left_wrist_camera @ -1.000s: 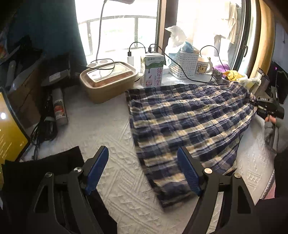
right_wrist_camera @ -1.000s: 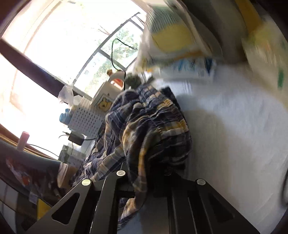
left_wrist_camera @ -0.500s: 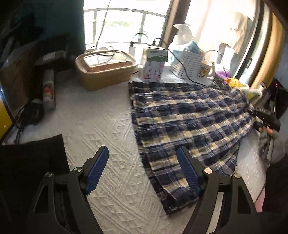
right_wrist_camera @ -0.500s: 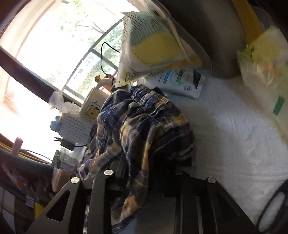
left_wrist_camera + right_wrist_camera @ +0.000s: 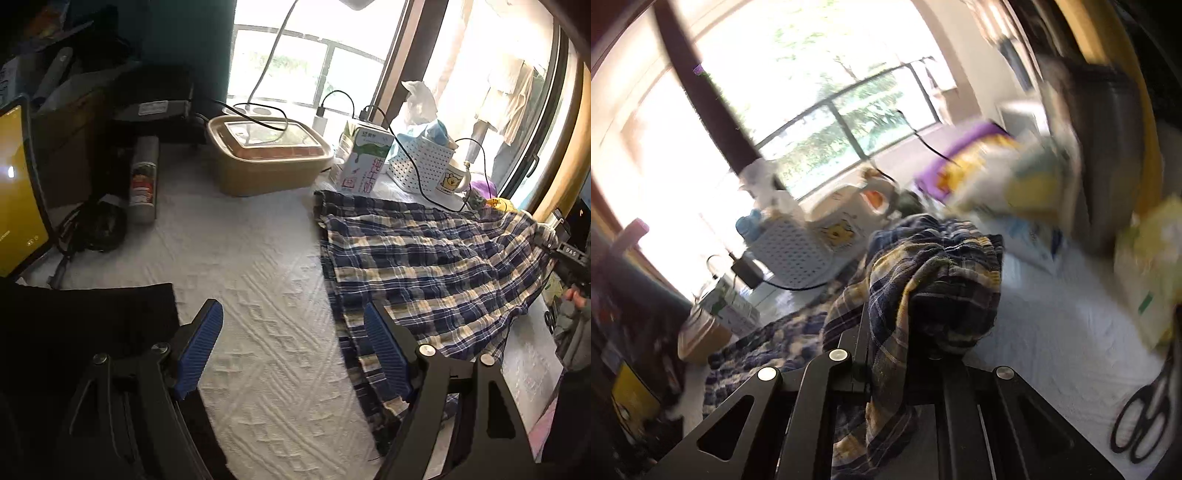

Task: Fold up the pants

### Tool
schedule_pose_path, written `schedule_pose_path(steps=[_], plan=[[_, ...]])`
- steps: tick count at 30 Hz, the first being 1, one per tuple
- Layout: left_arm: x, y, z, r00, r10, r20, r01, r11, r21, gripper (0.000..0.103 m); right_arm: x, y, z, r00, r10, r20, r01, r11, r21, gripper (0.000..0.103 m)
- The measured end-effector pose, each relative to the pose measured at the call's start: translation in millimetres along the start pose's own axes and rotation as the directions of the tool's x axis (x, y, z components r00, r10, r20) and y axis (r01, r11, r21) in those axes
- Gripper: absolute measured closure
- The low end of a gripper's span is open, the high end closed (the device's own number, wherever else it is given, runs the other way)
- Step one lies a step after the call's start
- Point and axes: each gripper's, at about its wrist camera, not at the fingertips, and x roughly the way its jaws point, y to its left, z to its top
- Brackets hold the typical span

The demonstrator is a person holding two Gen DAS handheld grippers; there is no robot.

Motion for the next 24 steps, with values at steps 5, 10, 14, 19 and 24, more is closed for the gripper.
schedule_pose_path(steps=[5, 10, 14, 19, 24], plan=[[-5.5, 10.2, -2.0, 1.000, -0.004, 0.005, 0.004, 1.000, -0.006, 0.024, -6.8, 58.5, -2.0, 1.000, 0.020, 0.022, -0.016, 0.986, -0.165, 0.093], [-15.3, 17.2, -5.7, 1.000, -0.005, 0.022, 0.005, 1.000, -0.002, 0.024, -4.5, 113.2, -16.6, 0.998, 0.060, -0.003, -0.058, 0.949, -0.309, 0.093], [-20.5, 22.9, -8.6, 1.000, -0.009, 0.024, 0.009, 1.000, -0.005, 0.024, 11.3, 160.0, -40.2, 0.994, 0.088, -0.058, -0.105, 0.905, -0.411, 0.093], [-24.5, 30.6, -12.1, 1.000, -0.006, 0.021, 0.006, 1.000, -0.011, 0.024, 32.8, 216.7, -87.6, 0.984, 0.100, -0.148, -0.164, 0.828, -0.536, 0.093], [-28.7, 36.8, -16.0, 1.000, 0.007, 0.017, -0.006, 1.000, -0.018, 0.024, 54.7, 262.9, -138.7, 0.965, 0.095, -0.245, -0.234, 0.735, -0.636, 0.093]])
